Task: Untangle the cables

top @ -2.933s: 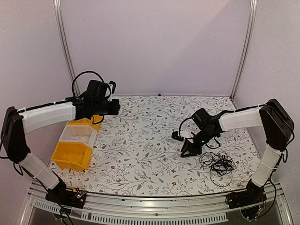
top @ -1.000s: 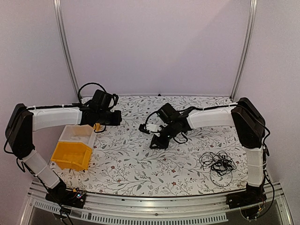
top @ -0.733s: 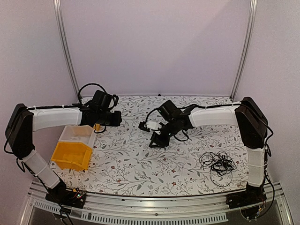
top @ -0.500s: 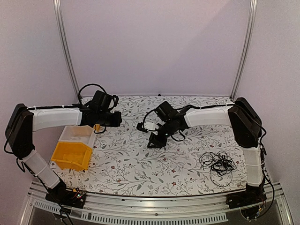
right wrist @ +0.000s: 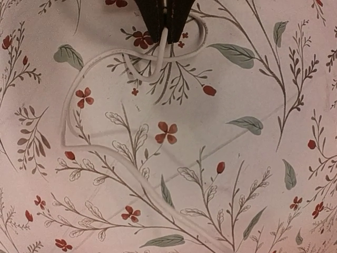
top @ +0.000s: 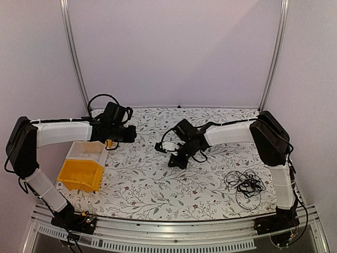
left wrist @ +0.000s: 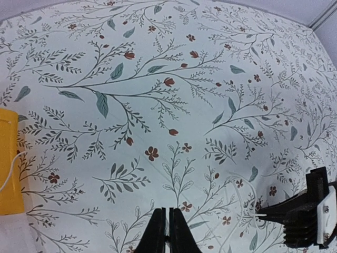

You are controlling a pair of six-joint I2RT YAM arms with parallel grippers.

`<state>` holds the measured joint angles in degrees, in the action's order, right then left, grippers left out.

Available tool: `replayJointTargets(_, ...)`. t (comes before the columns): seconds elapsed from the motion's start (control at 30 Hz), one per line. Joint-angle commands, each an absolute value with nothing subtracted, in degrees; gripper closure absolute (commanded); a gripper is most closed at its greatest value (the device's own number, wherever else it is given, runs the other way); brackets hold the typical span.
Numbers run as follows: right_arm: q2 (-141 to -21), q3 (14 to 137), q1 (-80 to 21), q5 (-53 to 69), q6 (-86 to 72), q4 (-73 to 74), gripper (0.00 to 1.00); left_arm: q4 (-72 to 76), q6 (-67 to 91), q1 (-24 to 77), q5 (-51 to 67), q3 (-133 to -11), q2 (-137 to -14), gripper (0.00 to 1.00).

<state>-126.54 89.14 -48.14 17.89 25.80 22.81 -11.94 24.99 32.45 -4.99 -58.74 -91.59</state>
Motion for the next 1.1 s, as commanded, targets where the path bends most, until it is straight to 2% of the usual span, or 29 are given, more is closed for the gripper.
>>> replayJointTargets(0.0,-121.0,84.7,-46.7,16.4,25.1,23.0,1.0,-14.9,21.7,31.8,-10.5,-60.2,-90.7,1.0)
replayJointTargets(0.2,-107.2,75.3,-37.9,18.1,25.0,21.7,1.0,-23.4,14.3,26.3,-25.6,-63.3,-86.2,1.0)
replayJointTargets(0.33,-100.9,69.9,-29.5,19.7,24.4,20.0,1.0,-24.8,12.7,19.7,-27.3,-62.6,-80.9,1.0)
replayJointTargets(0.47,-99.6,68.6,-24.7,19.3,23.0,19.5,1.0,-25.2,12.5,17.6,-28.1,-62.7,-79.4,1.0)
replayJointTargets(0.67,-101.6,70.7,-23.9,19.8,20.2,19.6,1.0,-24.6,14.7,17.5,-24.6,-62.4,-79.5,1.0)
replayJointTargets(0.8,-102.4,73.6,-23.9,24.6,21.1,21.9,1.0,-16.4,13.3,18.6,-6.0,-59.3,-77.2,1.0)
replayJointTargets(0.87,-102.0,74.5,-24.0,27.5,21.8,23.0,1.0,-9.6,12.3,20.9,1.9,-55.9,-75.3,0.77)
replayJointTargets(0.93,-101.3,75.4,-24.2,29.1,21.9,24.2,1.0,-2.1,10.4,25.4,5.2,-51.9,-73.2,0.62)
replayJointTargets(1.0,-100.3,76.5,-24.6,31.0,21.9,25.7,1.0,5.7,7.5,31.3,5.0,-48.4,-71.8,0.48)
replayJointTargets(1.07,-99.0,77.8,-24.9,33.9,22.1,27.8,1.0,11.4,4.6,36.8,3.4,-45.7,-71.6,0.39)
